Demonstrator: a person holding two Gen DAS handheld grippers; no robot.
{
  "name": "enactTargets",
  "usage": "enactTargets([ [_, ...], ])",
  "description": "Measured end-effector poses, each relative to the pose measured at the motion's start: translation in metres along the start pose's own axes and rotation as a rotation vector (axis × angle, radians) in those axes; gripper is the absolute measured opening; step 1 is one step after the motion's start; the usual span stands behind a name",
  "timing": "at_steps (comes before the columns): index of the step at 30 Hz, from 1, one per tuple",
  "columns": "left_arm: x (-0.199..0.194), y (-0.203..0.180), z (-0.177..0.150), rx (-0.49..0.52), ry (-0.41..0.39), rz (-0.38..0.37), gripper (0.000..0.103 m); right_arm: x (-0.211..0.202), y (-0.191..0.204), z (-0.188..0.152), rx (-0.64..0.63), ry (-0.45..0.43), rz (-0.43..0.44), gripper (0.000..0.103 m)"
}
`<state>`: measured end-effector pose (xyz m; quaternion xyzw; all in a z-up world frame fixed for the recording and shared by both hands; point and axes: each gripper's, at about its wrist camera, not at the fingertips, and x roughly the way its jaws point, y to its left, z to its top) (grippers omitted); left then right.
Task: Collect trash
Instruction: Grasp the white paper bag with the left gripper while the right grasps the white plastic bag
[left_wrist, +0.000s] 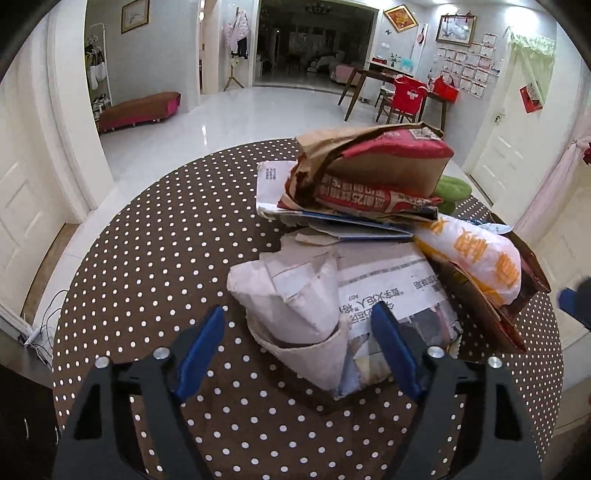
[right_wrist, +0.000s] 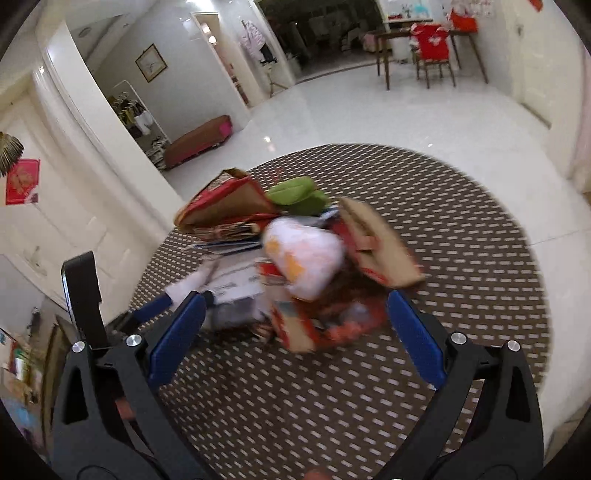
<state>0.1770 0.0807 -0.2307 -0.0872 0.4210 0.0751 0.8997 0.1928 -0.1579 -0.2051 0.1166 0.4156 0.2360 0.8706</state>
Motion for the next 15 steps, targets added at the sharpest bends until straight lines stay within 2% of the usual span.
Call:
enactTargets([
  [2,0.000,0.002,0.002,-0.004,0.001,0.006,0.078,0.013,0.003,0.004,0.024,0.007,0.024,0.096],
  [4,0.006,0.004,0.005,-0.012,0.003,0.019,0.078,0.026,0.003,0.007,0.058,0.017,0.030,0.092],
  [7,0.011,0.008,0.010,-0.021,0.003,0.012,0.078,0.048,-0.002,0.014,0.125,0.030,0.013,0.079],
  [8,0.012,0.007,0.010,-0.017,0.000,0.008,0.078,0.052,-0.003,0.016,0.132,0.030,0.002,0.071],
  [10,0.014,0.005,0.011,-0.010,-0.005,-0.026,0.063,0.060,-0.007,0.018,0.147,0.035,-0.020,0.053],
  [11,0.014,0.005,0.012,-0.003,-0.012,-0.018,0.056,0.064,-0.008,0.018,0.153,0.039,-0.025,0.035],
  [12,0.013,0.001,0.012,0.008,-0.017,-0.018,0.049,0.065,-0.009,0.017,0.155,0.042,-0.025,0.033],
  [13,0.012,0.001,0.013,0.017,-0.017,-0.026,0.047,0.064,-0.011,0.016,0.160,0.043,-0.013,0.031],
  [15,0.008,0.002,0.014,0.026,-0.019,-0.040,0.036,0.055,-0.008,0.013,0.152,0.023,0.011,0.027],
])
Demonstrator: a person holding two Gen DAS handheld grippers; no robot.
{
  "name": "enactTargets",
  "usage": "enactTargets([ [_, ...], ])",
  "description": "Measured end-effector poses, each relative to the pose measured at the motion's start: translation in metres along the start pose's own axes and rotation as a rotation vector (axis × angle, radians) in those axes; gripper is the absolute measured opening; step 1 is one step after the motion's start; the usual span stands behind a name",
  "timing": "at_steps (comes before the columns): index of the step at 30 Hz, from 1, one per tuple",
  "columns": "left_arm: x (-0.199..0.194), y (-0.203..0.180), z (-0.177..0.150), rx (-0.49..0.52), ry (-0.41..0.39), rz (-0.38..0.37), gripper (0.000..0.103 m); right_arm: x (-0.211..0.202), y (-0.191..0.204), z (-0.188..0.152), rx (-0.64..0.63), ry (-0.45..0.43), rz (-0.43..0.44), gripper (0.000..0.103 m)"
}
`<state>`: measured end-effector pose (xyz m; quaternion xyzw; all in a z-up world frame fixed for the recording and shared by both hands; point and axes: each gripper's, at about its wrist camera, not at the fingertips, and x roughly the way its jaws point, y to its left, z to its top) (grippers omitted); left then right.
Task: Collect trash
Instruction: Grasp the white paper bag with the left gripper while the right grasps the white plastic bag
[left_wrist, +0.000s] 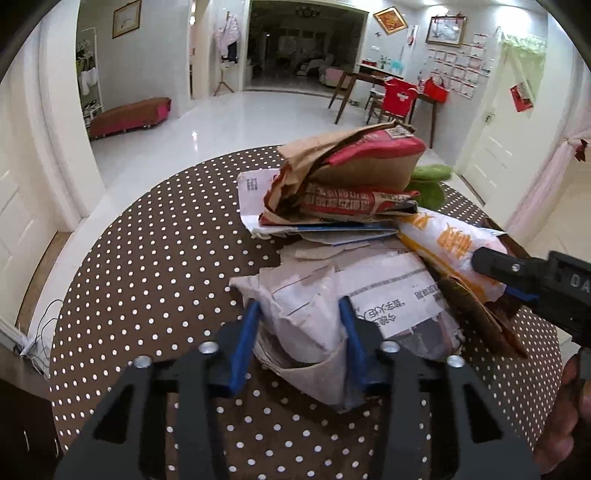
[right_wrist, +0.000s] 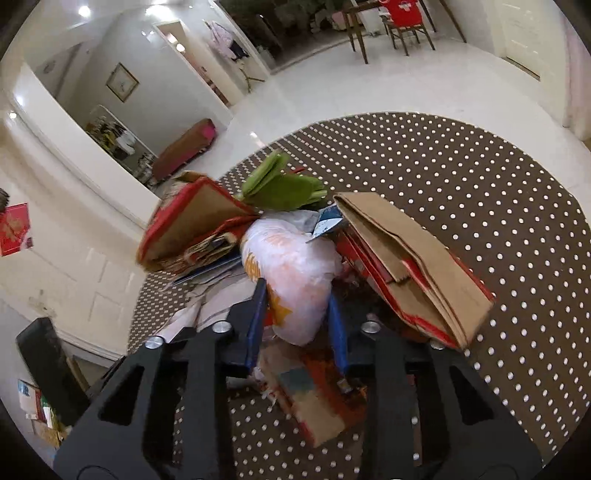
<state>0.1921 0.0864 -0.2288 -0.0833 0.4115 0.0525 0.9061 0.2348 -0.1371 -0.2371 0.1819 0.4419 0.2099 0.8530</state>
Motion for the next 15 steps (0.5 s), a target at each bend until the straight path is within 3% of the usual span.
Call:
enactTargets([
  [3,-0.005,0.004,-0.003,0.004,0.002,-0.020,0.027,-0.018,0.008,-0.005,-0.034,-0.025,0.023,0.026],
  [15,-0.043,0.023,-0.021,-0.030,-0.037,-0.064,0.025,-0.096,0.017,-0.015,-0.129,-0.113,0.065,0.026],
])
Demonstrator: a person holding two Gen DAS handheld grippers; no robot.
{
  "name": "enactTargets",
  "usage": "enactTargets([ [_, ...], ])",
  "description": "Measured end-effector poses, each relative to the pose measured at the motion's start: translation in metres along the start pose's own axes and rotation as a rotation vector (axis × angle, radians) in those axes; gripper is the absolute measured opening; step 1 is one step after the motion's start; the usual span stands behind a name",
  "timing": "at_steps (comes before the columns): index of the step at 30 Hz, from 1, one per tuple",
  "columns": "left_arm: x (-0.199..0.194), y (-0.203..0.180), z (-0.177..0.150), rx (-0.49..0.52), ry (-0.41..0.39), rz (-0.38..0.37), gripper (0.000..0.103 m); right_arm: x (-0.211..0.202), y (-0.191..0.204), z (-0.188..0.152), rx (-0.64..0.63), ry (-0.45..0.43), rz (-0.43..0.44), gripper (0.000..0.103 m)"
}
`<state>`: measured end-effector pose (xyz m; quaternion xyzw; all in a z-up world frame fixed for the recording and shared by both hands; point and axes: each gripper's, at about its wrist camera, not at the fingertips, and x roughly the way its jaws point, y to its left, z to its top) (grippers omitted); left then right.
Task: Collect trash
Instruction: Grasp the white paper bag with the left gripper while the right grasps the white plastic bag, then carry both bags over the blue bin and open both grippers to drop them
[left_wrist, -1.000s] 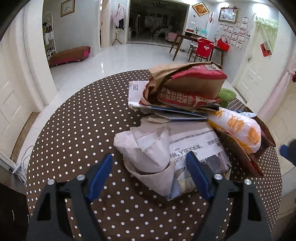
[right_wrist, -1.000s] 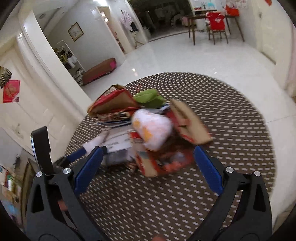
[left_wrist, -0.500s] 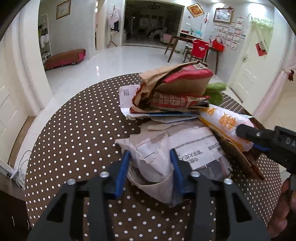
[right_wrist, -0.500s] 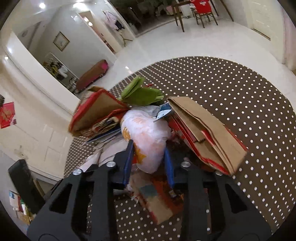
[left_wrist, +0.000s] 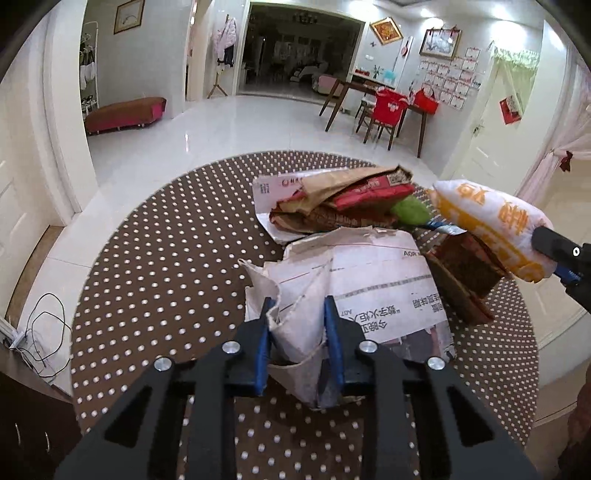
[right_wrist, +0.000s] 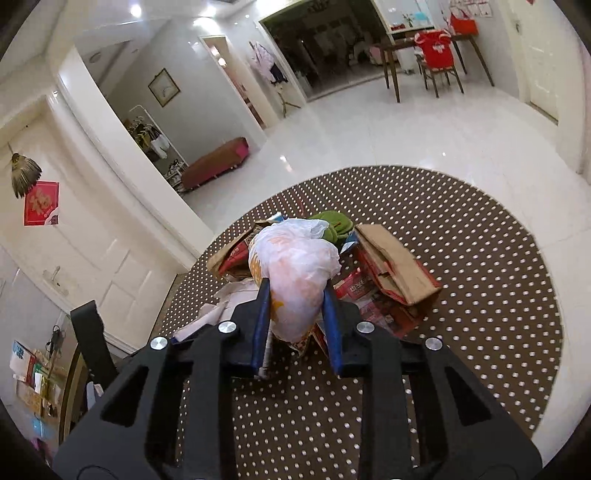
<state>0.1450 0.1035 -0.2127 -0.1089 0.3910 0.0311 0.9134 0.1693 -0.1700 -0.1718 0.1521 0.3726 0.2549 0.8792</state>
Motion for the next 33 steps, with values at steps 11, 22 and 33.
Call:
enactTargets([
  [11,-0.066,-0.028,0.009,0.046,-0.129,-0.044,0.025,-0.072,-0.024,0.012,-0.012,-0.142,-0.037,0.026],
  [22,-0.066,-0.137,0.028,0.191,-0.155,-0.189,0.025,-0.149,-0.120,0.005,0.127,-0.265,-0.217,0.026],
  [33,-0.020,-0.251,0.022,0.342,-0.080,-0.303,0.025,-0.155,-0.273,-0.043,0.395,-0.141,-0.444,0.026],
])
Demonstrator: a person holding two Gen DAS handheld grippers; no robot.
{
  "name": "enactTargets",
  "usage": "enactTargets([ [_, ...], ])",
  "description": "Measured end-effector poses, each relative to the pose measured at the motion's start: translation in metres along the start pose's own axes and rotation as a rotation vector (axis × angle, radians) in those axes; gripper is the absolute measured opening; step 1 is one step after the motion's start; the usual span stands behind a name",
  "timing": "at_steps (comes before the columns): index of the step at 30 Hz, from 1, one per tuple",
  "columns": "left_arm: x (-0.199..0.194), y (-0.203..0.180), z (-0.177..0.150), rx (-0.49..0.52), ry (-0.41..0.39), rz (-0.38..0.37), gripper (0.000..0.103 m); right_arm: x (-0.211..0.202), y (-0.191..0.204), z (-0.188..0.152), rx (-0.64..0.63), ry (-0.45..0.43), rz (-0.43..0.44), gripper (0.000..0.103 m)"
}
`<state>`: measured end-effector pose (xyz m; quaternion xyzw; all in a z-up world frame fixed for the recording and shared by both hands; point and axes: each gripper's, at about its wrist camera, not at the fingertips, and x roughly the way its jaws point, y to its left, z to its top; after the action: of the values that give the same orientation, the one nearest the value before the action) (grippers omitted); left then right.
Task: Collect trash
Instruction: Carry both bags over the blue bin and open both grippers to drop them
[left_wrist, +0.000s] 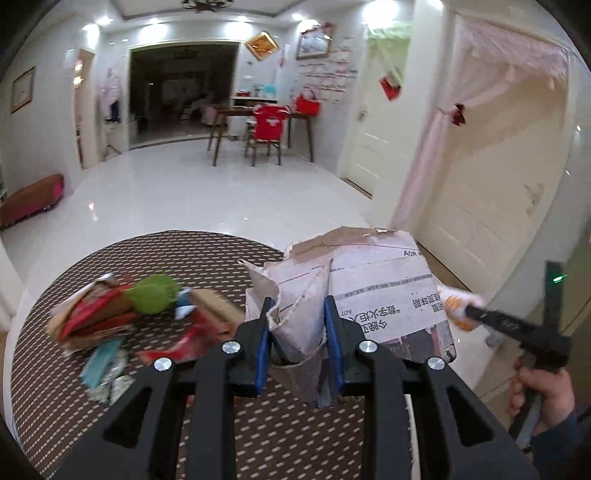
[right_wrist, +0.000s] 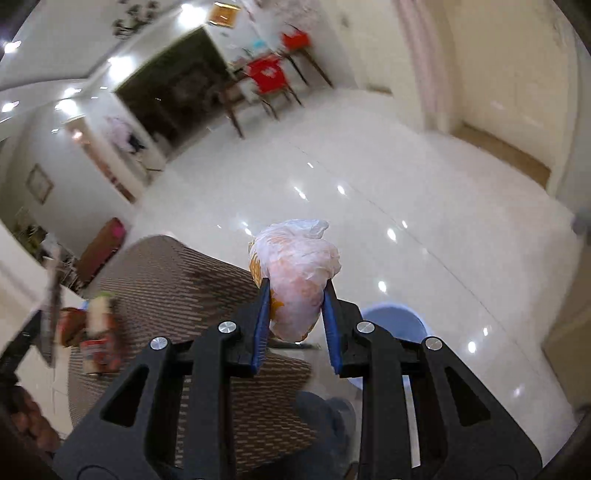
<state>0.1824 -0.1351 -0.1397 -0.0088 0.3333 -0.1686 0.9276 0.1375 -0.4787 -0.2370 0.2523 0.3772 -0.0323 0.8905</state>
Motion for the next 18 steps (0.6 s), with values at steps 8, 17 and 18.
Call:
enactTargets([
  [8,0.052,-0.052,0.011,0.083,0.063,-0.054,0.025,0.068,-0.061,-0.012,0.143,0.144,-0.057,0.070],
  [17,0.116,-0.118,0.000,0.187,0.167,-0.136,0.026,0.017,-0.092,0.005,0.249,-0.009,-0.027,0.077],
  [18,0.123,-0.125,-0.001,0.198,0.178,-0.139,0.026,0.012,-0.095,0.007,0.258,-0.029,-0.027,0.078],
])
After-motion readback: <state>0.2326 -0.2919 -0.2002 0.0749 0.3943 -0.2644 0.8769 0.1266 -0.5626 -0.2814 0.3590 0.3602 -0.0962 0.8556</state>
